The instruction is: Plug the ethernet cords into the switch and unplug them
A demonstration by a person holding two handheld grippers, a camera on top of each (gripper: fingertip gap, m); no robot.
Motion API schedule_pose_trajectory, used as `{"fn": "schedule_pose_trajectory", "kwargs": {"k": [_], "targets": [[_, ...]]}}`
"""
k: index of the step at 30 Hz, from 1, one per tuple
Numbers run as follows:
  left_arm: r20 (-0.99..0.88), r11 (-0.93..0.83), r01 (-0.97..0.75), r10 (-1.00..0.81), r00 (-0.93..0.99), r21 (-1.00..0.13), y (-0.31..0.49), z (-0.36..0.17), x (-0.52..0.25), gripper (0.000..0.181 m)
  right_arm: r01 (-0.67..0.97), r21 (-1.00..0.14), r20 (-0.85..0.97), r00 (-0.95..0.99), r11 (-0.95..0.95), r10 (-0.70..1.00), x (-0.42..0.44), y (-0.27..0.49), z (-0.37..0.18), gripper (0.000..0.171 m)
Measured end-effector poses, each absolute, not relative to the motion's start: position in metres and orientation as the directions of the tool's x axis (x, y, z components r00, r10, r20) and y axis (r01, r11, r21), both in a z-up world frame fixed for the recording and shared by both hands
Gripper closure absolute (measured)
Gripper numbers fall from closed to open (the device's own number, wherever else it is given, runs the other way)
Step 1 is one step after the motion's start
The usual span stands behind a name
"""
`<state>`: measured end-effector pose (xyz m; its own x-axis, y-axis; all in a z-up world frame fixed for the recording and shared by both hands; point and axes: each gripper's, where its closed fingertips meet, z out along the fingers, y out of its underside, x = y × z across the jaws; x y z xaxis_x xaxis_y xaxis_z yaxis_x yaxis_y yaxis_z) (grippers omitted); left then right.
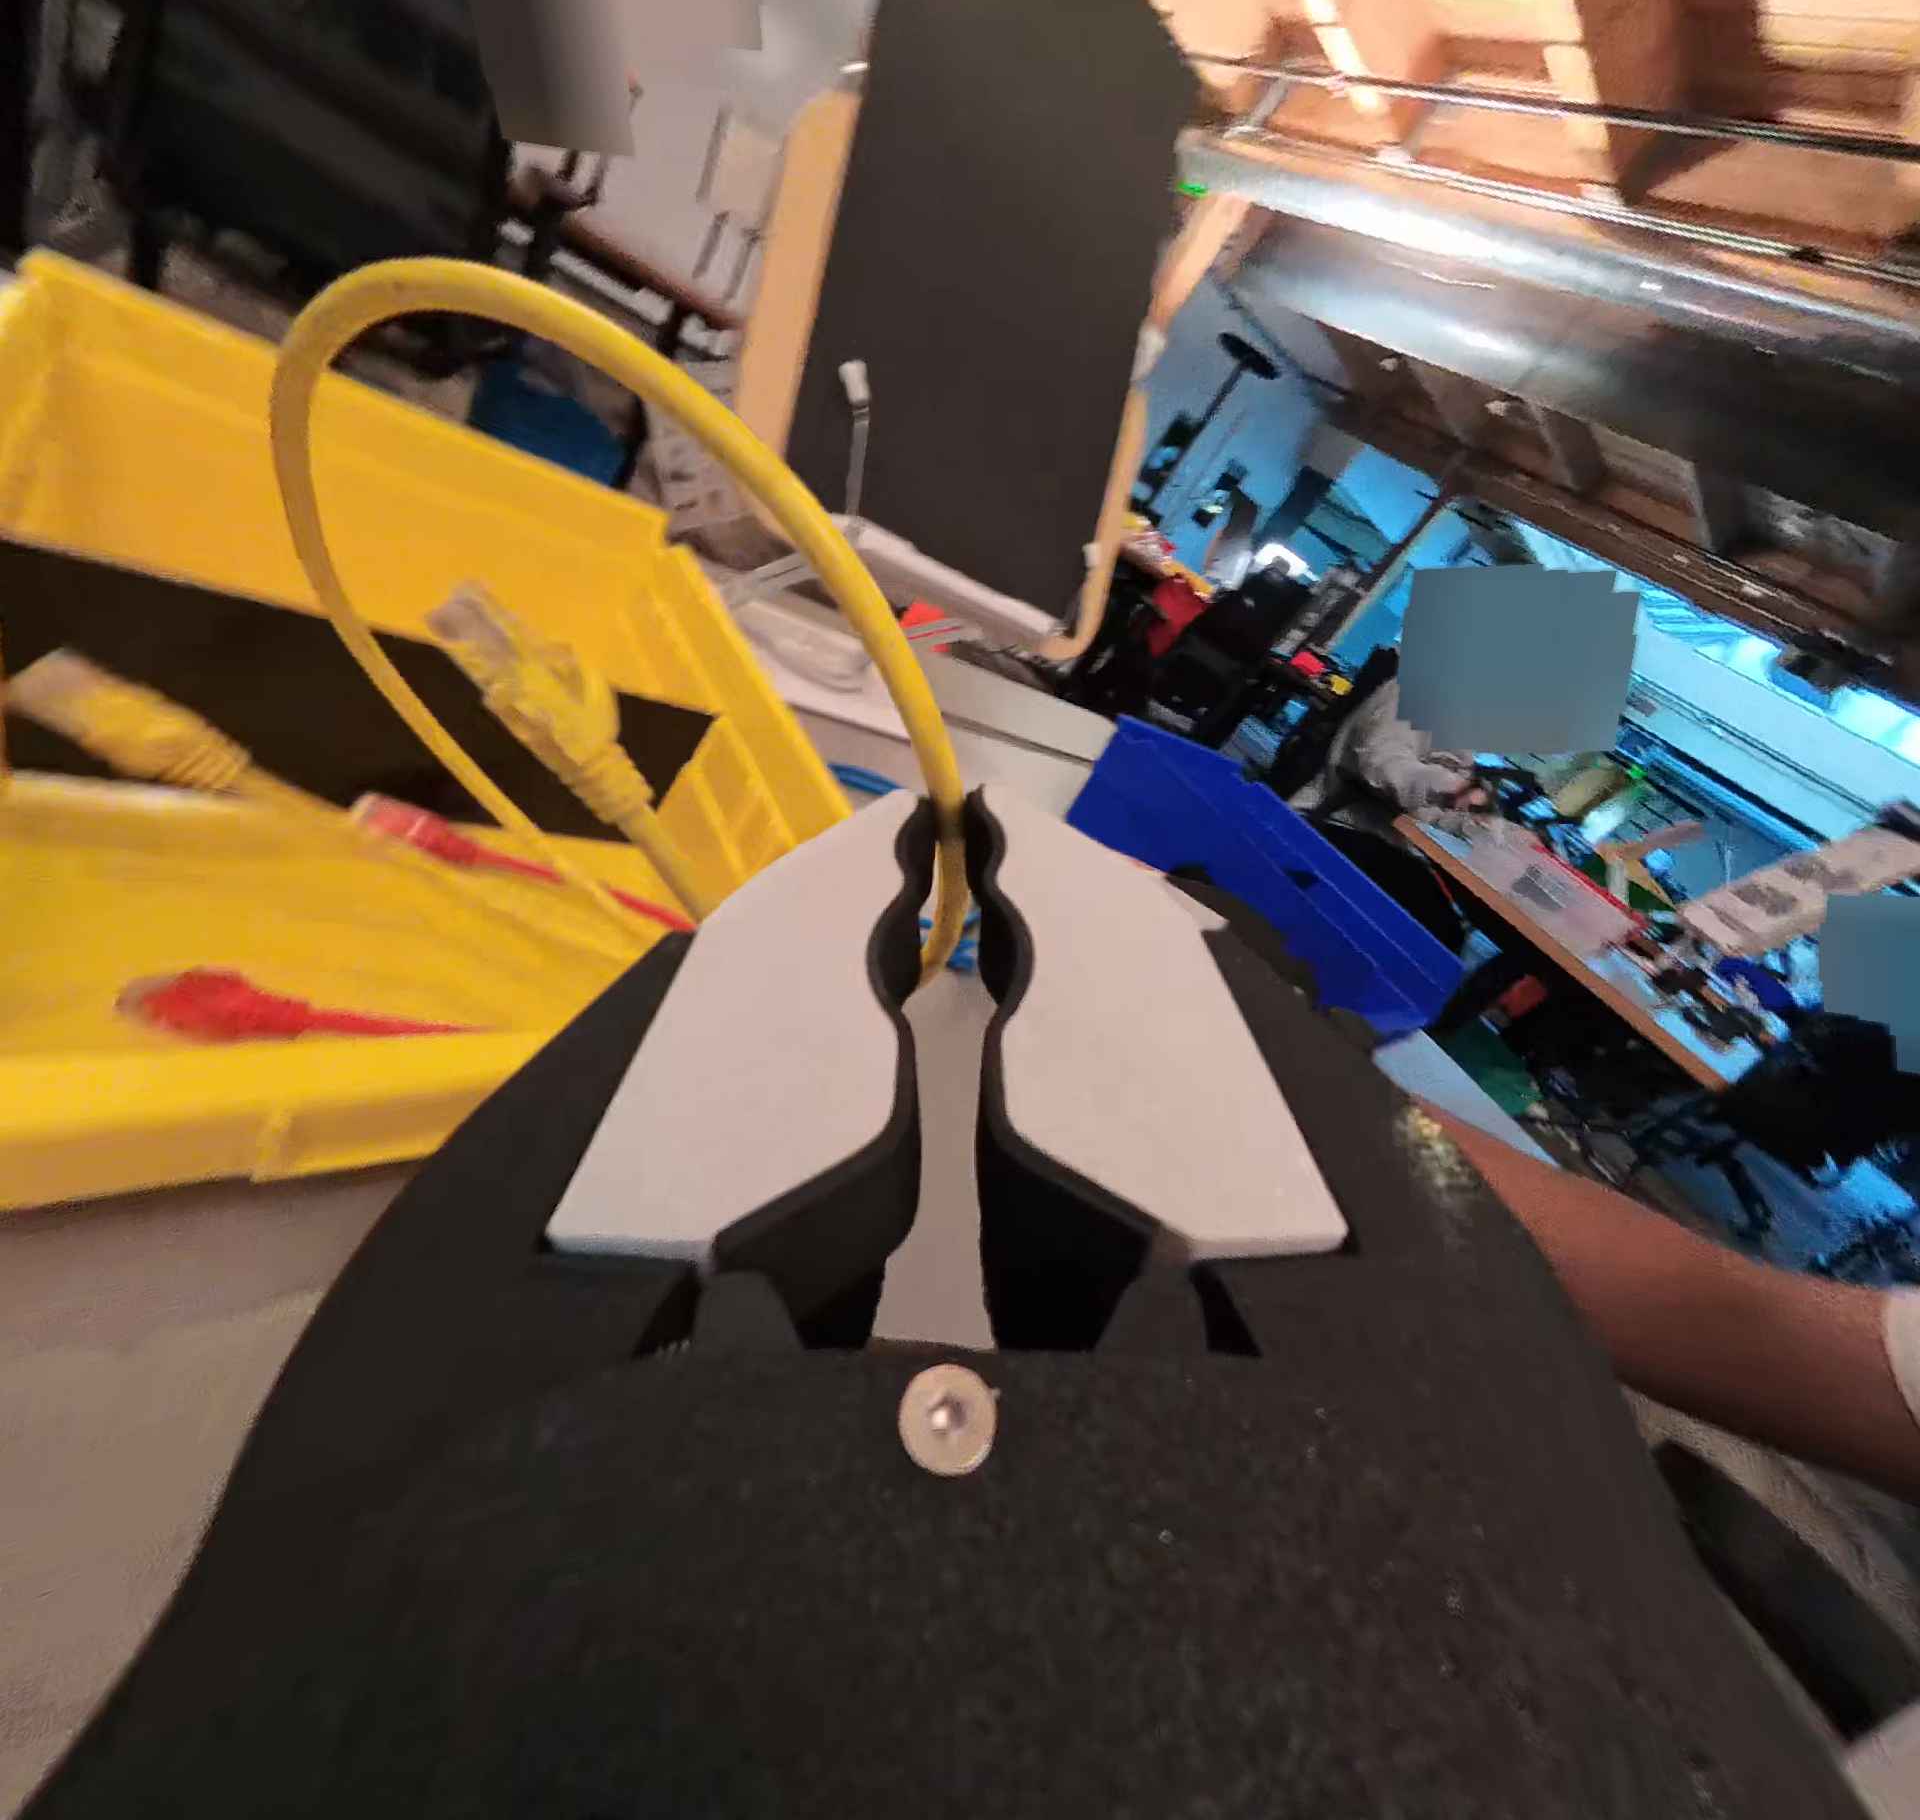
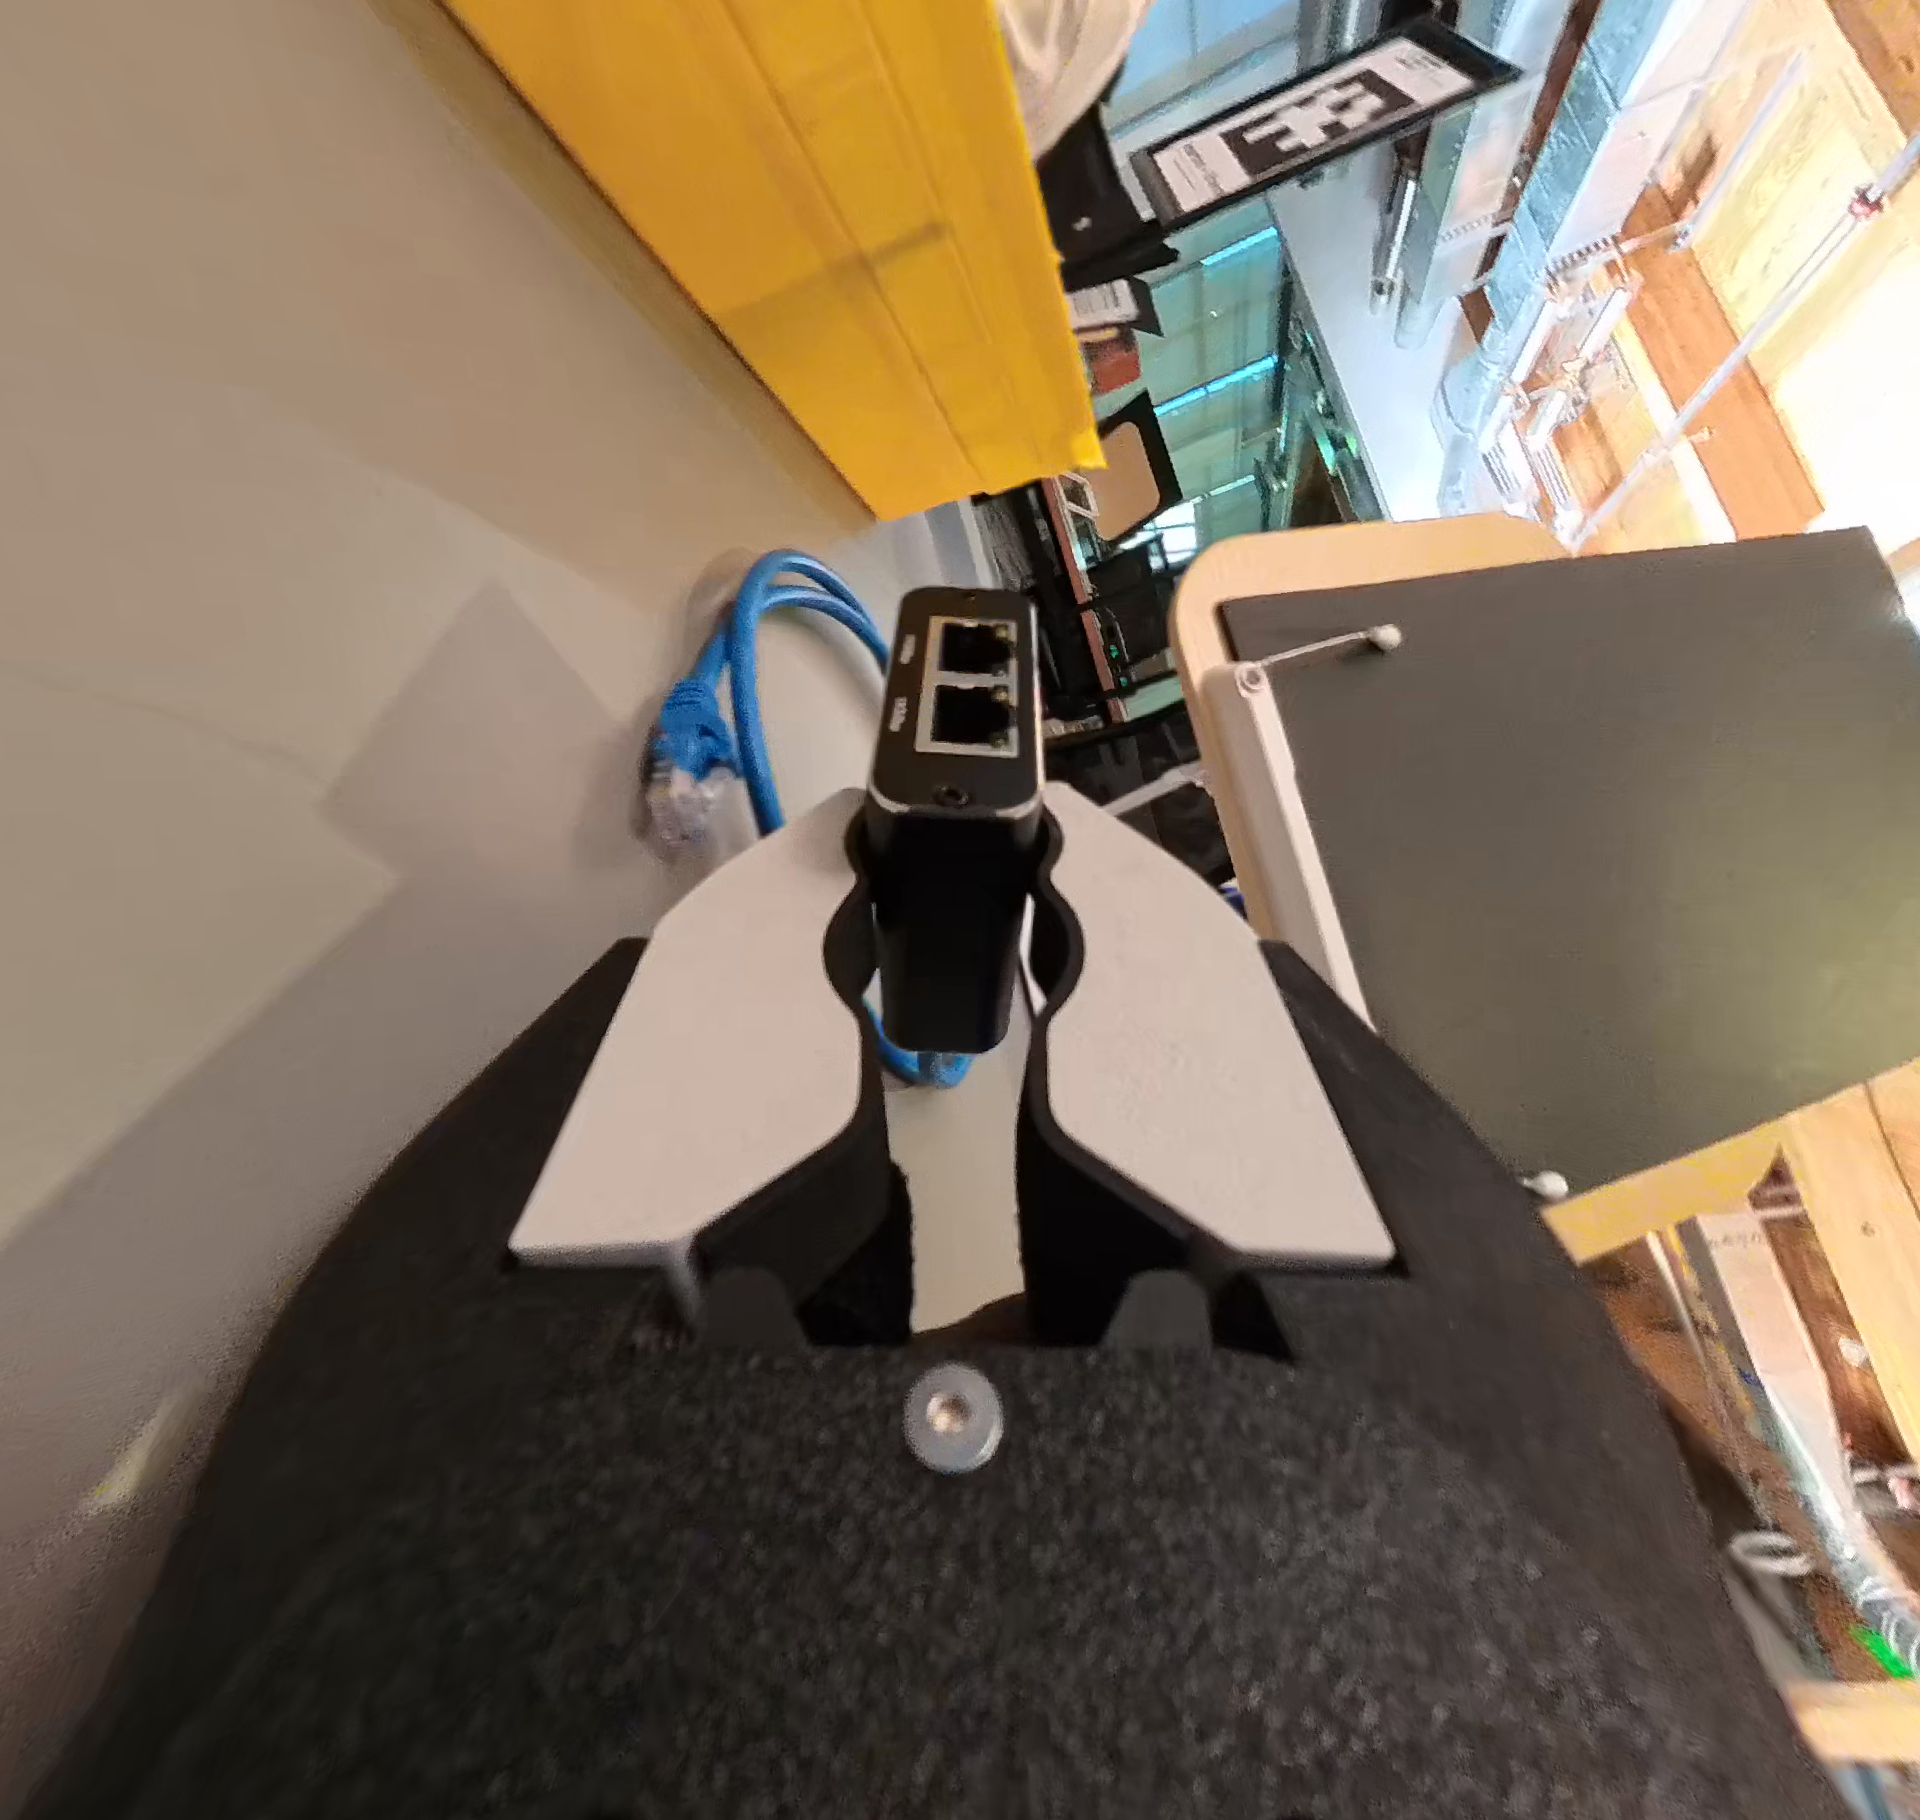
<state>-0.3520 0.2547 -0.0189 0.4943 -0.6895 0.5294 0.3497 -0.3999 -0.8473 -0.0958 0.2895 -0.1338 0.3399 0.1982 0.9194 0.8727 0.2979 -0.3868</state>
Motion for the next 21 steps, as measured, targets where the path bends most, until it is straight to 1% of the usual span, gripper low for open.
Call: {"fn": "schedule_pose_trajectory", "kwargs": {"k": [2, 4, 7, 9, 11, 12, 14, 16, 17, 19, 21], "targets": [[0.474, -0.345, 0.343, -0.761, 0.443, -0.874, 0.237, -0.002, -0.35, 0.176, 0.863, -0.423, 0.904, 0.381, 0.276, 0.194, -0.09, 0.292, -0.129, 0.147], [0.455, -0.349, 0.318, -0.807, 0.377, -0.882, 0.219, 0.005, -0.343, 0.176, 0.862, -0.434, 0.899, 0.399, 0.261, 0.181, -0.086, 0.294, -0.127, 0.147], [0.434, -0.364, 0.323, -0.883, 0.179, -0.874, 0.182, 0.03, -0.321, 0.177, 0.869, -0.425, 0.904, 0.392, 0.253, 0.171, -0.084, 0.294, -0.127, 0.147], [0.398, -0.375, 0.287, -0.917, 0.024, -0.881, 0.151, 0.045, -0.299, 0.177, 0.866, -0.428, 0.903, 0.398, 0.257, 0.163, -0.085, 0.294, -0.125, 0.147], [0.408, -0.416, 0.27, -0.909, -0.089, -0.868, 0.132, 0.048, -0.282, 0.176, 0.859, -0.448, 0.893, 0.423, 0.247, 0.152, -0.082, 0.295, -0.121, 0.147], [0.44, -0.454, 0.262, -0.891, -0.113, -0.852, 0.131, 0.042, -0.276, 0.176, 0.851, -0.466, 0.885, 0.441, 0.243, 0.15, -0.08, 0.296, -0.119, 0.147], [0.541, -0.569, 0.25, -0.822, -0.176, -0.783, 0.133, 0.021, -0.267, 0.177, 0.832, -0.503, 0.864, 0.48, 0.232, 0.151, -0.075, 0.296, -0.115, 0.147], [0.643, -0.674, 0.228, -0.738, -0.204, -0.702, 0.137, -0.003, -0.26, 0.177, 0.825, -0.52, 0.854, 0.5, 0.221, 0.142, -0.071, 0.297, -0.113, 0.147], [0.666, -0.699, 0.204, -0.715, -0.215, -0.685, 0.134, -0.012, -0.256, 0.177, 0.823, -0.525, 0.851, 0.506, 0.218, 0.139, -0.07, 0.297, -0.112, 0.147], [0.697, -0.705, 0.118, -0.709, -0.104, -0.699, 0.136, -0.038, -0.245, 0.176, 0.82, -0.532, 0.847, 0.513, 0.211, 0.142, -0.068, 0.297, -0.112, 0.147], [0.739, -0.739, 0.076, -0.673, -0.03, -0.669, 0.145, -0.059, -0.244, 0.176, 0.821, -0.531, 0.847, 0.512, 0.209, 0.143, -0.068, 0.298, -0.112, 0.147]]}}
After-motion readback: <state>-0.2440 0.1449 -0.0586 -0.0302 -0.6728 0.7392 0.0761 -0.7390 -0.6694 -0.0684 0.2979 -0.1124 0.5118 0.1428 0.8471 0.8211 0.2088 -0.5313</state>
